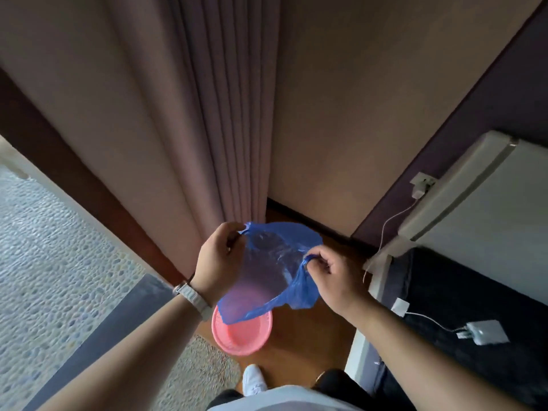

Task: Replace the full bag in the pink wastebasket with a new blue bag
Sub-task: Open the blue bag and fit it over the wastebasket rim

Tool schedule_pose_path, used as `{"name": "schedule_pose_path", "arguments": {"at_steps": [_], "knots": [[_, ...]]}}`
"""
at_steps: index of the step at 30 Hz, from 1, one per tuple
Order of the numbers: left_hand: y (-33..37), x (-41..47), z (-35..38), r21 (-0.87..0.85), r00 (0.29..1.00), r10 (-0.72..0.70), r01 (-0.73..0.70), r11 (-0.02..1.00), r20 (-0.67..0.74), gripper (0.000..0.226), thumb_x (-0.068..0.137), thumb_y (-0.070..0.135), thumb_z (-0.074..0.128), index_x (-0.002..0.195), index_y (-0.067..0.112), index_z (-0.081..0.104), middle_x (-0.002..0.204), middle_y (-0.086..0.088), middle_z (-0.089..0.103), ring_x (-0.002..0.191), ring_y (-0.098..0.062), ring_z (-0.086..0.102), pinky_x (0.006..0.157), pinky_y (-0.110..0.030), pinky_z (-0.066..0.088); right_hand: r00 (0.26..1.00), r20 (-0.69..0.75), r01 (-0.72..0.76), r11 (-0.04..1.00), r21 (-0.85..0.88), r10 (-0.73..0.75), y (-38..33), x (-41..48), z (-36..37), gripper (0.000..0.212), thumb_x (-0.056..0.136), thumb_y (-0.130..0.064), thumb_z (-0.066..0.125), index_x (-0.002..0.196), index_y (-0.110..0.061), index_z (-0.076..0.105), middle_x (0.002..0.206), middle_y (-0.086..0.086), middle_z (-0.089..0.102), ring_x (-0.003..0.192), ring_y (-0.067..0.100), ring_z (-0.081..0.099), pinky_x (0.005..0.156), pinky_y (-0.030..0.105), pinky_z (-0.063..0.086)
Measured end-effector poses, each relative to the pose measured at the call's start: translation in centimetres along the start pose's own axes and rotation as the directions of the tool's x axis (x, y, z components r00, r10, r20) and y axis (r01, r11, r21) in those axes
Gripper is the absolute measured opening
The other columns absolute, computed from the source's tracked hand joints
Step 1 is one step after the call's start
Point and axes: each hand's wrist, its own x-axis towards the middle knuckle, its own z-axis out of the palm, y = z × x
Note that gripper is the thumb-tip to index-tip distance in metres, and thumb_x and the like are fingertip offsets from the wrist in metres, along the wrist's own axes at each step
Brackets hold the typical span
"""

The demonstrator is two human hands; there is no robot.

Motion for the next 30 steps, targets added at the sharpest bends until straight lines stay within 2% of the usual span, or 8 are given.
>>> {"name": "schedule_pose_path", "arguments": {"at_steps": [4, 7, 9, 11, 15, 18, 23, 30], "knots": [[-1.9, 2.1, -0.3, 0.082, 0.994, -0.069, 0.076, 0.994, -0.08, 0.022, 0.082, 0.008, 0.067, 0.101, 0.019, 0.069, 0.086, 0.007, 0.068, 0.076, -0.01, 0.062, 0.069, 0.001, 0.035, 0.991, 0.122, 0.059, 0.998, -0.001, -0.058, 0.4, 4.7, 1.8, 0.013, 0.088, 0.007, 0.054, 0.086, -0.001, 0.064, 0.071, -0.009, 0.06, 0.065, -0.011, 0.056, 0.062, 0.004, 0.039], [-3.1, 3.2, 0.1, 0.143, 0.985, -0.109, 0.128, 0.981, -0.134, 0.02, 0.079, 0.007, 0.069, 0.095, 0.018, 0.072, 0.083, 0.007, 0.067, 0.076, -0.014, 0.063, 0.069, -0.005, 0.038, 0.969, 0.232, 0.087, 0.996, 0.011, -0.087, 1.4, 8.3, 3.6, 0.013, 0.085, -0.012, 0.054, 0.08, -0.019, 0.063, 0.067, -0.011, 0.061, 0.065, -0.006, 0.057, 0.063, 0.008, 0.042], [-3.9, 3.5, 0.8, 0.152, 0.974, -0.14, 0.168, 0.974, -0.177, 0.018, 0.079, 0.01, 0.068, 0.093, 0.019, 0.072, 0.084, 0.006, 0.069, 0.078, -0.015, 0.064, 0.07, -0.014, 0.041, 0.944, 0.317, 0.098, 0.995, 0.011, -0.096, 2.6, 10.6, 4.9, 0.015, 0.081, -0.02, 0.051, 0.074, -0.031, 0.059, 0.066, -0.009, 0.062, 0.067, 0.0, 0.057, 0.066, 0.021, 0.048], [-4.6, 3.8, 1.6, 0.15, 0.95, -0.2, 0.239, 0.959, -0.24, 0.017, 0.08, 0.01, 0.067, 0.092, 0.021, 0.072, 0.085, 0.005, 0.07, 0.078, -0.014, 0.064, 0.07, -0.014, 0.042, 0.908, 0.403, 0.129, 0.992, -0.011, -0.114, 3.7, 12.9, 5.8, 0.015, 0.079, -0.03, 0.051, 0.073, -0.04, 0.059, 0.07, -0.01, 0.064, 0.07, 0.006, 0.061, 0.071, 0.03, 0.05], [-5.6, 4.2, 4.3, 0.167, 0.89, -0.311, 0.381, 0.909, -0.334, 0.015, 0.081, 0.009, 0.067, 0.091, 0.02, 0.071, 0.084, 0.003, 0.069, 0.077, -0.017, 0.062, 0.067, -0.013, 0.04, 0.828, 0.543, 0.171, 0.985, -0.011, -0.138, 6.2, 17.2, 6.9, 0.016, 0.076, -0.035, 0.048, 0.074, -0.047, 0.058, 0.075, -0.017, 0.065, 0.071, 0.006, 0.061, 0.071, 0.034, 0.051], [-6.6, 4.5, 6.7, 0.134, 0.846, -0.377, 0.452, 0.882, -0.376, 0.014, 0.08, 0.018, 0.064, 0.091, 0.022, 0.071, 0.085, 0.004, 0.07, 0.076, -0.015, 0.063, 0.07, -0.022, 0.045, 0.776, 0.619, 0.144, 0.989, 0.014, -0.122, 8.7, 19.6, 7.9, 0.017, 0.073, -0.039, 0.045, 0.075, -0.049, 0.059, 0.068, -0.017, 0.063, 0.069, 0.004, 0.059, 0.072, 0.035, 0.051], [-8.7, 2.7, 10.2, -0.041, 0.735, -0.494, 0.539, 0.841, -0.464, 0.01, 0.083, 0.014, 0.064, 0.088, 0.021, 0.069, 0.078, 0.007, 0.067, 0.068, 0.001, 0.056, 0.067, -0.018, 0.044, 0.729, 0.67, 0.144, 0.988, 0.055, -0.144, 12.7, 21.5, 9.6, 0.018, 0.077, -0.025, 0.05, 0.069, -0.04, 0.058, 0.066, -0.011, 0.061, 0.07, 0.007, 0.058, 0.075, 0.038, 0.05], [-14.6, -3.4, 13.8, -0.022, 0.704, -0.499, 0.567, 0.824, -0.505, 0.006, 0.085, 0.018, 0.064, 0.089, 0.02, 0.068, 0.076, 0.013, 0.062, 0.067, 0.005, 0.054, 0.065, -0.013, 0.041, 0.695, 0.696, 0.16, 0.983, 0.094, -0.18, 20.0, 19.1, 14.1, 0.013, 0.073, -0.042, 0.048, 0.077, -0.045, 0.061, 0.072, -0.009, 0.064, 0.075, 0.019, 0.063, 0.076, 0.044, 0.053]]}}
